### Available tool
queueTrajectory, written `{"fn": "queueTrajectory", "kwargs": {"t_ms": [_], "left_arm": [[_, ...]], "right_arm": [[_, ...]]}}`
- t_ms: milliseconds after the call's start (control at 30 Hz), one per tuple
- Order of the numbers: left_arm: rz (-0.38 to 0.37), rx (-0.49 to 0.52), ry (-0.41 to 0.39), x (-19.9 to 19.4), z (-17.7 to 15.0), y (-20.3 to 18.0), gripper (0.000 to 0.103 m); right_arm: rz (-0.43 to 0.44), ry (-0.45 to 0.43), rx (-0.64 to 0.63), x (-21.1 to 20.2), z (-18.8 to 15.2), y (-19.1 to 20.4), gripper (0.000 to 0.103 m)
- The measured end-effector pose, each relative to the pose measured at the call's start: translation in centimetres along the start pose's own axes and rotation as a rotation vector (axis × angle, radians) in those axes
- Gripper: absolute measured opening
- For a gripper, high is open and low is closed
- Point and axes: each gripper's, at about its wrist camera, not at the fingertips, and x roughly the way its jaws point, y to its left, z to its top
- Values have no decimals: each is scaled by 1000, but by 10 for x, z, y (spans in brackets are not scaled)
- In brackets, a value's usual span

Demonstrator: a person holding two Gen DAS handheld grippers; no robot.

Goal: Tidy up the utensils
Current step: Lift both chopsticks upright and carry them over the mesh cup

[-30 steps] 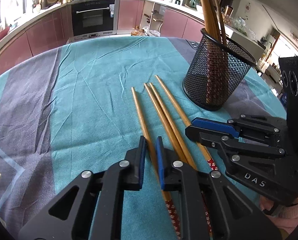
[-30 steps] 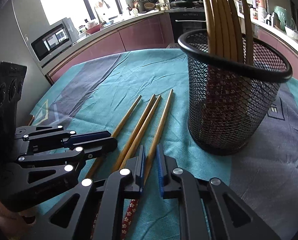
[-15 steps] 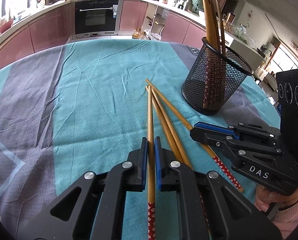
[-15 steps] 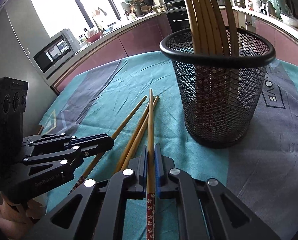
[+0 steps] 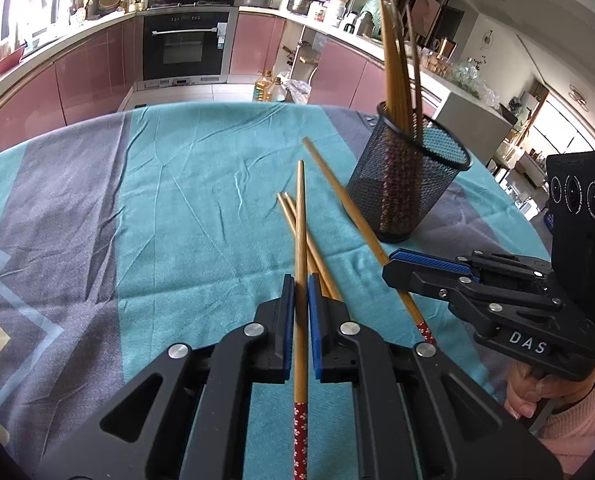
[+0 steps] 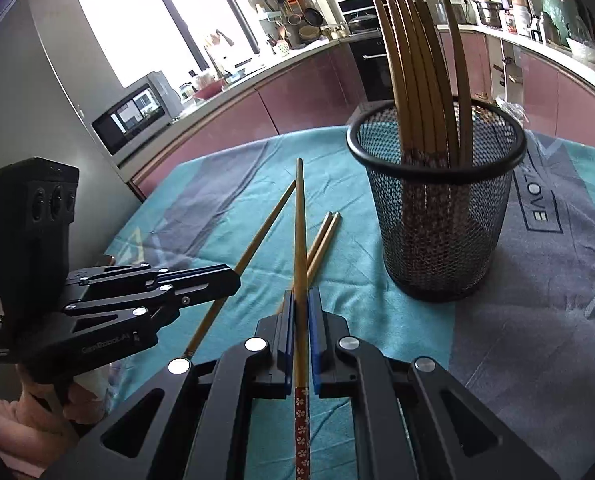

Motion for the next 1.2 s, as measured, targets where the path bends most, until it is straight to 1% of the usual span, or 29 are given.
{"fn": "queueTrajectory", "kwargs": {"t_ms": [133, 333, 767, 1033, 1200], "left_arm": [[-12, 2, -17, -9, 2, -3, 8], [-60, 8, -42, -25, 7, -9, 8], [-161, 37, -127, -72, 25, -24, 7], [-186, 48, -195, -93, 39, -31, 7], [-193, 58, -217, -95, 51, -37, 7]], "right_arm": [[22, -26, -6, -12, 3, 2, 6], [32, -69, -9, -31, 7, 1, 6], [27, -185, -10, -70, 19, -4, 6], [21, -241, -26, -86, 28, -10, 6], [13, -271, -40, -97, 35, -12, 6]]}}
